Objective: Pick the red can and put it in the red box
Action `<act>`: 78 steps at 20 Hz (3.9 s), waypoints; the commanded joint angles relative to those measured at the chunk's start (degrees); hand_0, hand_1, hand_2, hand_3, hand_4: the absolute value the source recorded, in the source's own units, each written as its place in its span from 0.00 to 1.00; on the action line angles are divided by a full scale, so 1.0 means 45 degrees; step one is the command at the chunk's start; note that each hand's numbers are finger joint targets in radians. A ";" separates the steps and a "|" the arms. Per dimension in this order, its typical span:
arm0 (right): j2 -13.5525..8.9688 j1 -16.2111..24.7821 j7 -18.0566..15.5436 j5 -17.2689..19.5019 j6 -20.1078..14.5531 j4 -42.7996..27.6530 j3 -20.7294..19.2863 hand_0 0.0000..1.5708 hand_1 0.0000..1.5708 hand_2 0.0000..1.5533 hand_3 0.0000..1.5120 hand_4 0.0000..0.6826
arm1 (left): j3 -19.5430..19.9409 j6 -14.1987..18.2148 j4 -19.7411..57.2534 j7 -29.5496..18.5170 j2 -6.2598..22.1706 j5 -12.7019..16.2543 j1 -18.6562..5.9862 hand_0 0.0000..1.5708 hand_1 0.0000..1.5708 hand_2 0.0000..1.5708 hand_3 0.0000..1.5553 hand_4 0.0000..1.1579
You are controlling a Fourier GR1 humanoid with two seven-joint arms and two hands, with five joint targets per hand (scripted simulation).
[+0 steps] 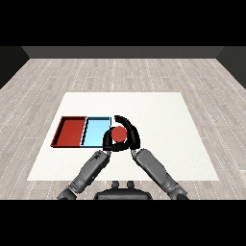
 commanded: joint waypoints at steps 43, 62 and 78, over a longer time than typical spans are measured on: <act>-0.2531 0.6673 -0.0424 -0.2007 0.4450 -0.4200 -0.4616 0.00 0.00 0.00 0.00 0.00 | 0.4841 -0.0888 0.1432 0.4315 0.6489 -0.2538 -0.0242 1.00 1.00 0.99 0.96 0.96; -0.1956 0.5040 -0.1808 -0.1697 0.4652 -0.0900 -0.5506 0.00 0.00 0.00 0.00 0.00 | 0.4844 -0.3146 1.2879 0.3853 0.6112 -0.4421 -0.3065 0.56 0.56 0.59 0.50 0.45; -0.2275 0.4788 -0.1895 -0.2137 0.5536 -0.0791 -0.5833 0.00 0.00 0.00 0.00 0.00 | 0.9078 -0.6905 0.9512 -0.1516 0.4922 0.0081 -0.4381 0.00 0.00 0.00 0.00 0.00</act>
